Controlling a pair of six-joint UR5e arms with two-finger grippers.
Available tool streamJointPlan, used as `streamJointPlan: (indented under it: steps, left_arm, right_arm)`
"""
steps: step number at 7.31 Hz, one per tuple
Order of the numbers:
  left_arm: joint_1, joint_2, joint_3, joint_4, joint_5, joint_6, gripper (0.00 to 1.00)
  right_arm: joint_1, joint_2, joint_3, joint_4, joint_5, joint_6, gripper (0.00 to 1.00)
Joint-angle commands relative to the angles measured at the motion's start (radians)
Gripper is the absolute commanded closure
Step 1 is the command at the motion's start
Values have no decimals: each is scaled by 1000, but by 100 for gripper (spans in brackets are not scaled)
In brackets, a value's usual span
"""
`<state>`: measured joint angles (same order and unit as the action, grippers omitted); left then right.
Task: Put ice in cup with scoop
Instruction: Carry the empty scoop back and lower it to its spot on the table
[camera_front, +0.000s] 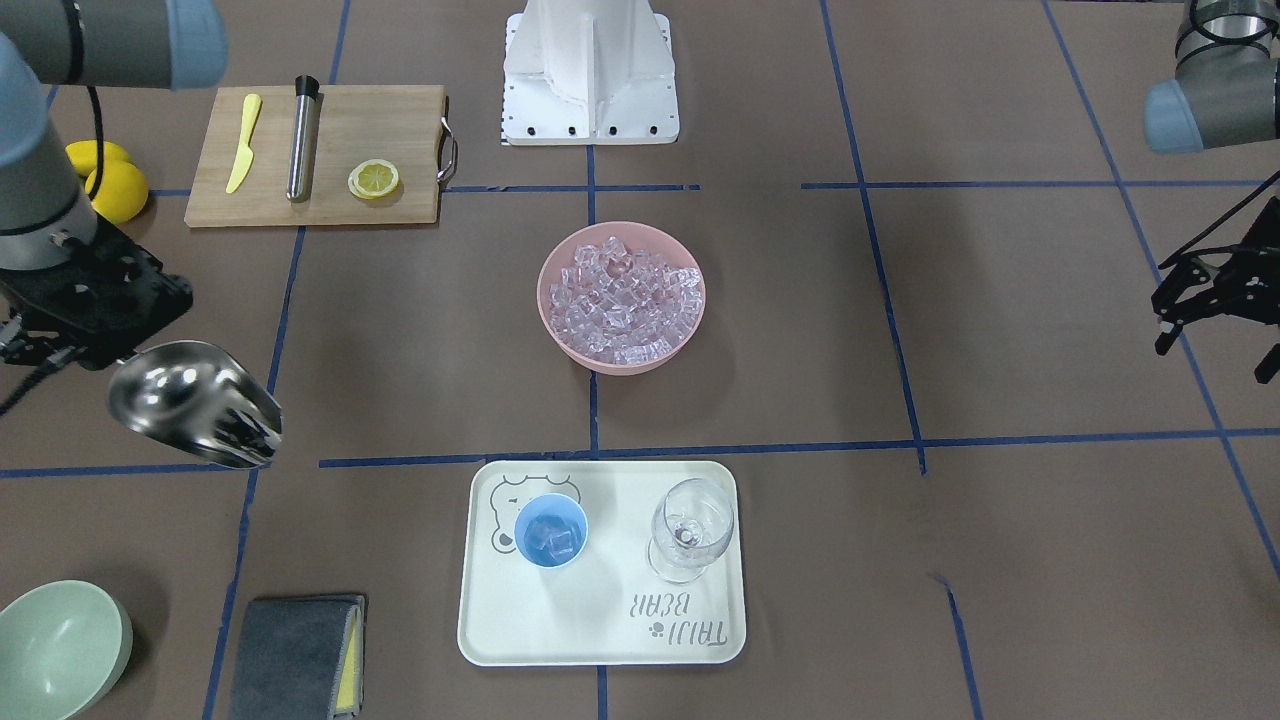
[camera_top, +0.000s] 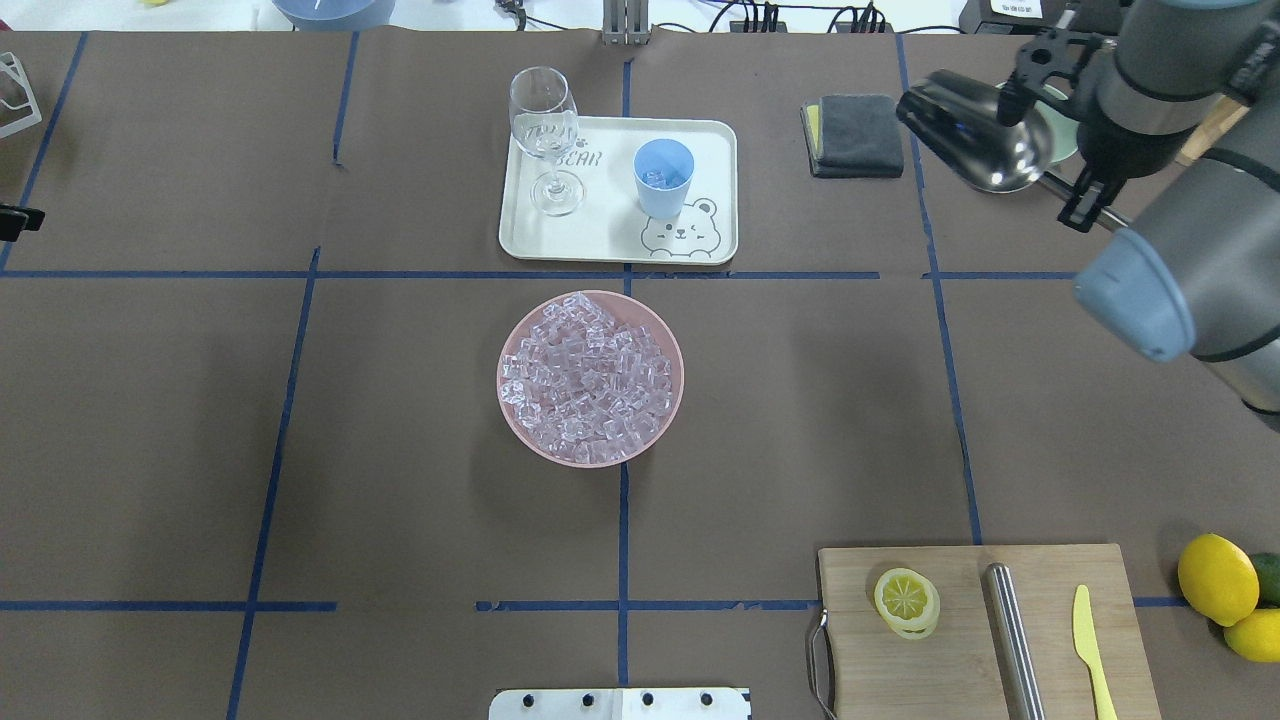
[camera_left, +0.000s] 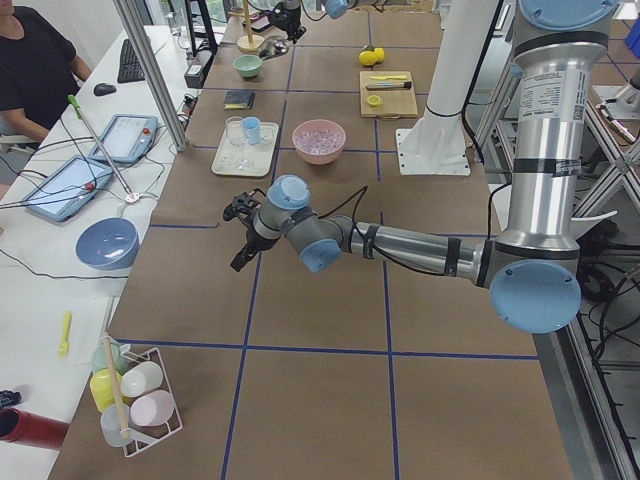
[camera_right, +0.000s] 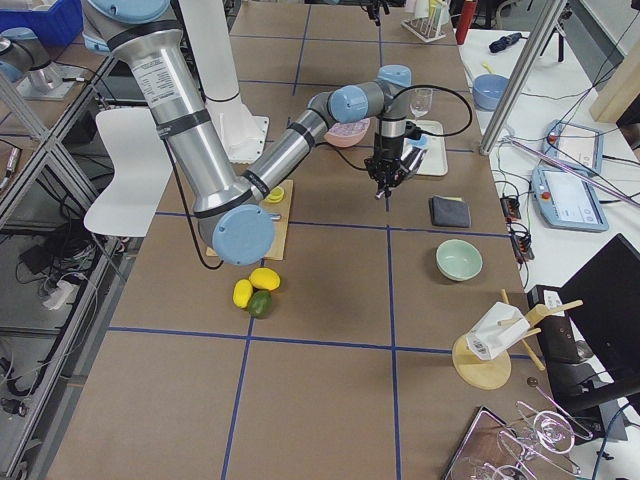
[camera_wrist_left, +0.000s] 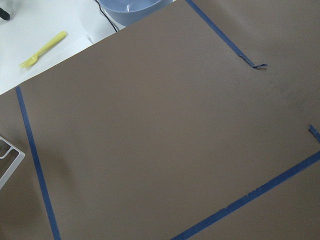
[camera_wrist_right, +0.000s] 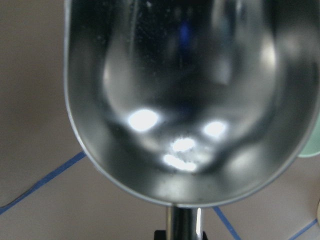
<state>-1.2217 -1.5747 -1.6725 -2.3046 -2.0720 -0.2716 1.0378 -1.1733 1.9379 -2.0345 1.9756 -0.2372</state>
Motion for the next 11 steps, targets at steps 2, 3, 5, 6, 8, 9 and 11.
streamJointPlan:
  steps: [2, 3, 5, 6, 8, 9, 11]
  left_arm:
    - [-22, 10, -4, 5, -23, 0, 0]
    - [-25, 10, -7, 5, -23, 0, 0]
    - [-33, 10, -32, 5, -22, 0, 0]
    - [-33, 10, -35, 5, -20, 0, 0]
    - [-33, 10, -44, 5, -17, 0, 0]
    - [-33, 10, -52, 5, -17, 0, 0]
    - [-33, 10, -58, 5, -13, 0, 0]
  right_arm:
    - [59, -92, 32, -194, 112, 145, 100]
    - [106, -117, 26, -197, 159, 362, 100]
    - [149, -137, -39, -158, 278, 636, 100]
    - [143, -173, -40, -153, 287, 601, 100]
    - [119, -297, -65, 5, 336, 570, 100]
    - [87, -357, -85, 134, 338, 576, 100]
    - [26, -379, -118, 180, 380, 579, 100]
